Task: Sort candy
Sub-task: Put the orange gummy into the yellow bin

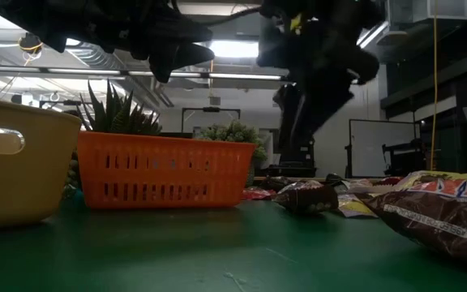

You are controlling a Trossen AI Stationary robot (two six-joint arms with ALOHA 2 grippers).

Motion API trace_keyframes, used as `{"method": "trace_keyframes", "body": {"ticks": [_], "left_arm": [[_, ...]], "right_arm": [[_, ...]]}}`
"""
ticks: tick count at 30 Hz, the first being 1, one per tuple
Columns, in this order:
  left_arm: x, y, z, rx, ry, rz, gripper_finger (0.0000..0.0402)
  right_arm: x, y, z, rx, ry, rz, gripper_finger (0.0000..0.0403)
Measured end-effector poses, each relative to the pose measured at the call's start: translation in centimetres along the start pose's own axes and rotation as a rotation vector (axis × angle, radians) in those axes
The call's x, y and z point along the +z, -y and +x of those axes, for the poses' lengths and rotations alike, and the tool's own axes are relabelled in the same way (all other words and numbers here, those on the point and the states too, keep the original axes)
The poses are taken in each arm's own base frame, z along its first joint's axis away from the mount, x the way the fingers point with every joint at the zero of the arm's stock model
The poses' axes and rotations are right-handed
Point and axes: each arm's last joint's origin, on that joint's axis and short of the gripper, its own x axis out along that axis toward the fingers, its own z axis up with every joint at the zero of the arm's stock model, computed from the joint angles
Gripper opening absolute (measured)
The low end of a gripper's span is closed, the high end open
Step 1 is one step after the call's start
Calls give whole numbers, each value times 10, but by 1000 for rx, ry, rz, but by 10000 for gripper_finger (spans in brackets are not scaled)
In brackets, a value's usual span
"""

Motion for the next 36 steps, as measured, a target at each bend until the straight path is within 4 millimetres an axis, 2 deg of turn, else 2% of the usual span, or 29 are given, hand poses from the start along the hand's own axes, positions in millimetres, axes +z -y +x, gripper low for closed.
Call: {"method": "trace_keyframes", "body": {"ticks": [5,10,18,24,30,33,36], "left_arm": [[0,0,0,0,0,0,179],[0,0,0,3,0,0,179],[0,0,0,2,2,0,179],[0,0,0,3,2,0,179],[0,0,0,3,2,0,179],[0,0,0,3,4,0,179],[0,0,0,3,3,0,179]], "right_arm": [[-17,4,11,-137,-98,-9,244],[-29,5,20,-163,-116,-22,244],[-31,6,28,-216,-27,-22,243],[-32,12,29,-209,-36,-4,243],[-37,18,44,-195,-83,11,243],[-37,18,48,-180,-87,9,232],[-37,18,48,-171,-87,10,200]]}}
